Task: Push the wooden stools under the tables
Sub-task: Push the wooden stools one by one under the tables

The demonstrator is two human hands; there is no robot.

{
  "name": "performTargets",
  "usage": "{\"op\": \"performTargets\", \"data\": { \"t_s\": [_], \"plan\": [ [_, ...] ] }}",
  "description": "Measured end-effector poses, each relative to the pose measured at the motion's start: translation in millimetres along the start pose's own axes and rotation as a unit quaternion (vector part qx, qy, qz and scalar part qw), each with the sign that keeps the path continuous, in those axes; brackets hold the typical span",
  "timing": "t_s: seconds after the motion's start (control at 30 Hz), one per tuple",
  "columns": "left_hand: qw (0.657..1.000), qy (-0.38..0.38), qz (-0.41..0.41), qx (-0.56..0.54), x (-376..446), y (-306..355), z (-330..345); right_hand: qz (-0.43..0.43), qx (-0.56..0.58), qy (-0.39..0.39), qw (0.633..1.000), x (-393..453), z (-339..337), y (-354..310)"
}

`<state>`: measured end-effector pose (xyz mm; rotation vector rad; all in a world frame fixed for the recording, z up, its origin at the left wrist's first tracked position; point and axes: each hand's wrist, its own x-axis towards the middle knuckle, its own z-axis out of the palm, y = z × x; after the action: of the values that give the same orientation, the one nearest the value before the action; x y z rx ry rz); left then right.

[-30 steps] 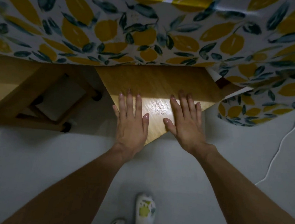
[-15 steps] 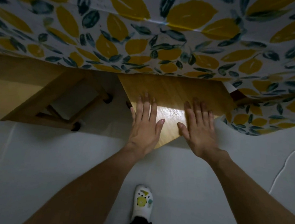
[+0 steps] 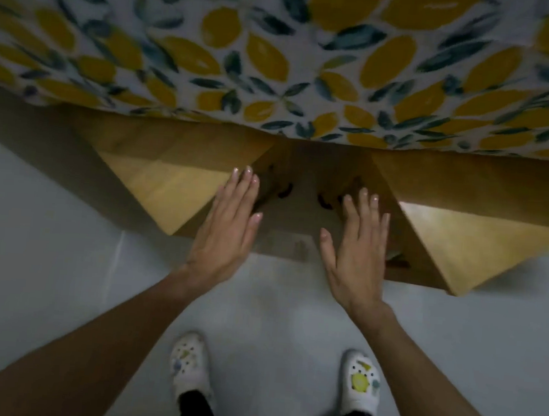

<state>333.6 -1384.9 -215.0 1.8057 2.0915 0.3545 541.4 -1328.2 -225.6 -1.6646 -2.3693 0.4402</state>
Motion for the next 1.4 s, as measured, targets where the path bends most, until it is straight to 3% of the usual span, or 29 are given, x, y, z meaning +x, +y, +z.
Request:
{"op": "performTargets", "data": {
  "t_s": [0.23,0.4,0.53,0.97,1.4],
  "plan": [
    [0.998,0.012,-0.029,0.045,-17,-172,-83,-0.050,0.066,-0.020,0.996,18,80,-203],
    [0.993,-0.026,0.008,0.117,16,-239,-100,-0.080,-0.021,-0.044,0.996,33,121,-266],
    [0.991,-0.032,0.029,0.126,34,-246,-89,-0.087,-0.110,-0.028,0.990,39,138,-262],
    [0.991,-0.001,0.001,0.132,20,-242,-70,-0.174,-0.121,0.045,0.976,37,138,-240],
    [0.970,0.070,-0.202,0.113,-46,-187,-42,-0.323,-0.135,-0.088,0.933,34,101,-200]
  ]
}}
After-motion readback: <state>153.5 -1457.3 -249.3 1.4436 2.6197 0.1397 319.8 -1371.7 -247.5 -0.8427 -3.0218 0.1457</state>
